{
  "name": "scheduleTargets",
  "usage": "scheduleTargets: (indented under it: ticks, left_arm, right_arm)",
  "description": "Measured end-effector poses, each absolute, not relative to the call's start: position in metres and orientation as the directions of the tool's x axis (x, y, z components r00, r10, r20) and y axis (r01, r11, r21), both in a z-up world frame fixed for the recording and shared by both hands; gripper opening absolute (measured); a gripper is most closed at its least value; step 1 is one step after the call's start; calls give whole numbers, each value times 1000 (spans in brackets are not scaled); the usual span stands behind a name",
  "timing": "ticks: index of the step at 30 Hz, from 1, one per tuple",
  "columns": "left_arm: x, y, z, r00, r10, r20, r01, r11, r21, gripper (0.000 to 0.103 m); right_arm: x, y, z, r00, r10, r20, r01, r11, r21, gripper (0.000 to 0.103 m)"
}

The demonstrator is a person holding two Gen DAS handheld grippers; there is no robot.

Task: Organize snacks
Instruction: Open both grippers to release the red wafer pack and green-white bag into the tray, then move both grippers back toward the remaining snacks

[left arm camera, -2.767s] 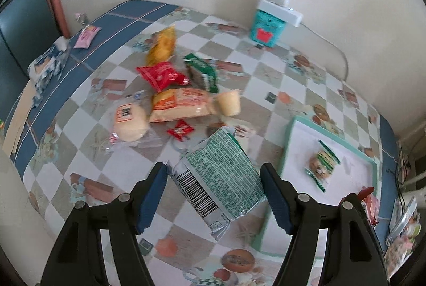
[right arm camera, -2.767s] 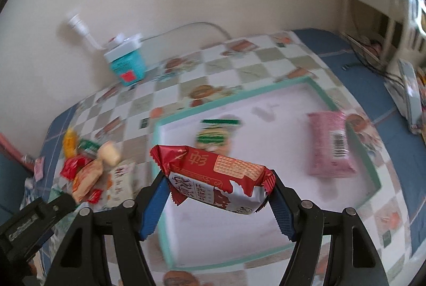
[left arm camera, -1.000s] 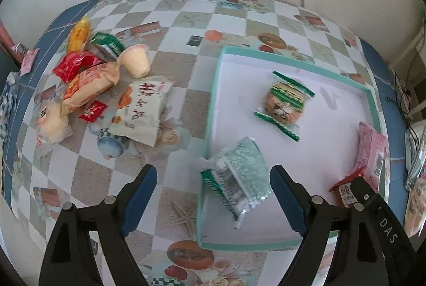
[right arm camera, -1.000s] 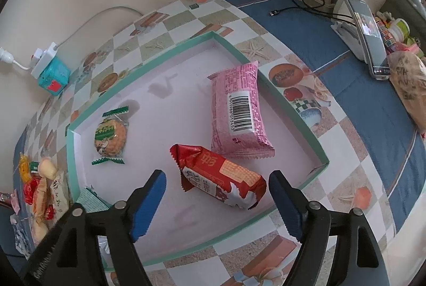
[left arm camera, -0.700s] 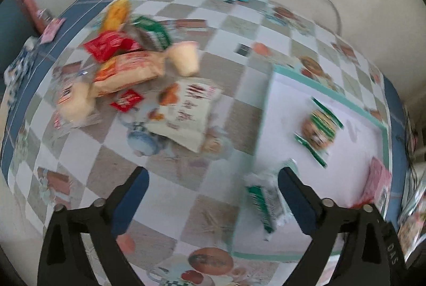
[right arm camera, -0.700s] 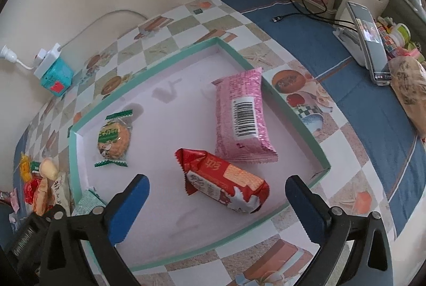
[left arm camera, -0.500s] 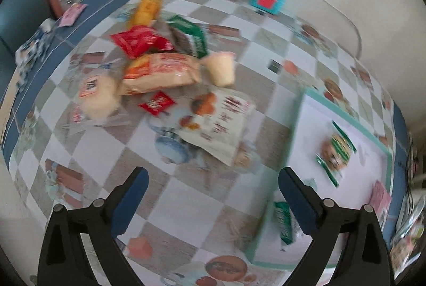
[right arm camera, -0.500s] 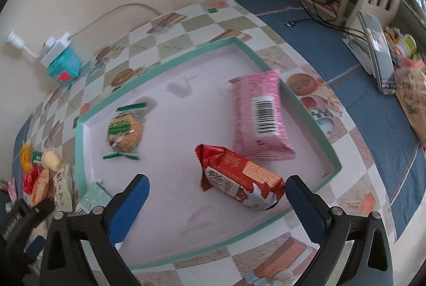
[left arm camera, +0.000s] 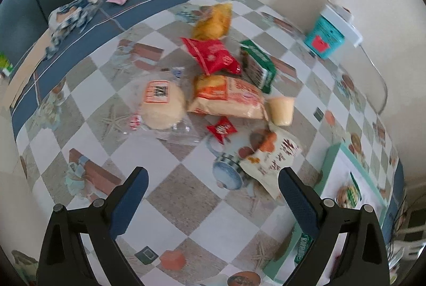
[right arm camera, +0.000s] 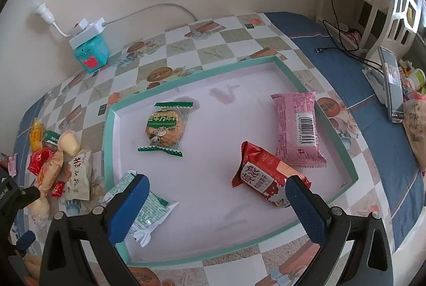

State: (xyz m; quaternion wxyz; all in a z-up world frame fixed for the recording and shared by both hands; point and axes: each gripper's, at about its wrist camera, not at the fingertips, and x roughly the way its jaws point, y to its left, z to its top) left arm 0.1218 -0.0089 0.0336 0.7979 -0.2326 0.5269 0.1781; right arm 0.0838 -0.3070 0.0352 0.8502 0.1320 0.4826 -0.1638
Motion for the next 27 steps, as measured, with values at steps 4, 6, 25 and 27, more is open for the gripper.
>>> scheduleTargets:
  ticks: [4, 6, 25, 27]
  left_arm:
    - [117, 4, 35, 387, 39, -921, -571, 795, -206, 98]
    - [115, 8, 35, 389, 32, -921, -579, 786, -218, 98]
    - [115, 13, 29, 380, 14, -925, -595, 770, -233, 98]
    - [115, 13, 28, 379, 14, -925, -598, 767, -233, 98]
  right_arm:
    - [87, -297, 29, 461, -142, -876, 365, 930, 42, 103]
    - [90, -286, 27, 457, -130, -880, 328, 944, 31, 103]
    - [97, -256, 1, 384, -165, -908, 235, 969, -77, 103]
    - [97, -261, 1, 385, -161, -909, 245, 967, -68, 103]
